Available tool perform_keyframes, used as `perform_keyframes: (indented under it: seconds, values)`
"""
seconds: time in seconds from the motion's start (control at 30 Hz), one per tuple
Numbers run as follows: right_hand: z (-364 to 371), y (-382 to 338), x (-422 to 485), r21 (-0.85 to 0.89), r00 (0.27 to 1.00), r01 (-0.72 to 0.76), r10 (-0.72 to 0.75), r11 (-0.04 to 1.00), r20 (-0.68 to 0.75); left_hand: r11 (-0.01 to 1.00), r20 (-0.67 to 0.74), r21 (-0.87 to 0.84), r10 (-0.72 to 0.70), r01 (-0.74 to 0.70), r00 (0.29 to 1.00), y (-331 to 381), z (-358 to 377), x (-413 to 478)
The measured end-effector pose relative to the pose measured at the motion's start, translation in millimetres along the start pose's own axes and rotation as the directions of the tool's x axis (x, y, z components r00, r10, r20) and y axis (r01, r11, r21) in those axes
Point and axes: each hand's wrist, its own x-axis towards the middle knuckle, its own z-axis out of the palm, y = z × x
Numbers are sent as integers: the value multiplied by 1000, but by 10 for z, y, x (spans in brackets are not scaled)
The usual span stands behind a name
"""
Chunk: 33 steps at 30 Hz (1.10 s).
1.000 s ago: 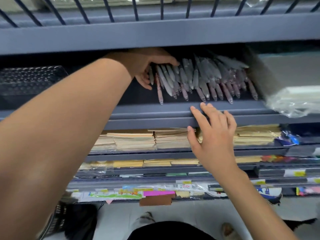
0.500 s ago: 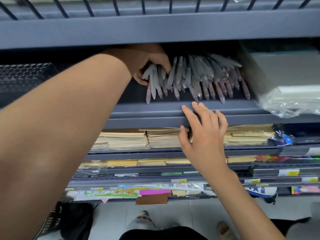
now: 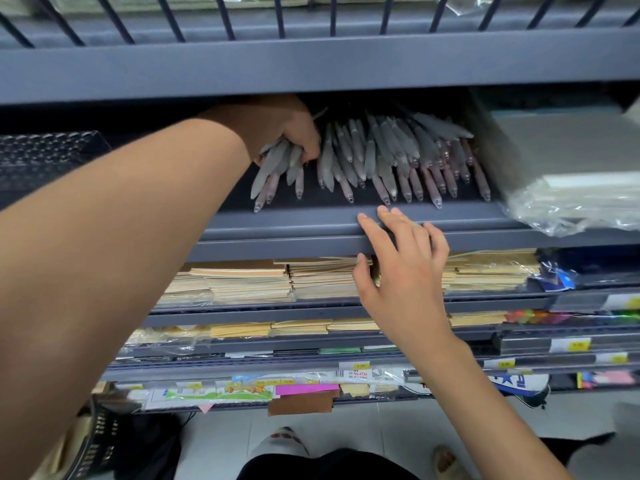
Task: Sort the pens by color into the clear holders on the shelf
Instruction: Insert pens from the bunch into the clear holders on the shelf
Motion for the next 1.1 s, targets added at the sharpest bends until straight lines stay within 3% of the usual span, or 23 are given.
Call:
perform_keyframes:
  seconds: [0.17, 0.5, 0.63, 0.73, 0.87, 1.0, 1.1]
  values:
    - [-1, -32, 25, 20, 999, -28, 29, 999, -26, 989, -56, 147, 21, -13, 998, -22, 60, -21]
    - [-104, -183, 152, 21, 998, -26, 28, 999, -55, 994, 74, 91, -73, 66, 995, -257, -66, -86]
    - [-206, -396, 331, 126, 997, 16, -7, 992, -74, 988, -54, 151, -34, 41, 998, -281, 4, -73]
    - [-217, -483, 565, 65, 999, 11, -13, 998, 35, 967, -175, 254, 21, 25, 984, -300, 40, -90]
    - [-170, -482, 896, 52, 981, -121, 112, 991, 157, 956, -222, 294, 71, -2, 972, -321, 87, -138]
    - [-52, -511, 1070, 19, 974, -142, 136, 990, 181, 968, -319, 243, 139, -61, 937, -412, 65, -129]
    - [38, -544, 1129, -9, 964, -192, 190, 981, 185, 989, -320, 130, 103, -64, 942, -489, 38, -96]
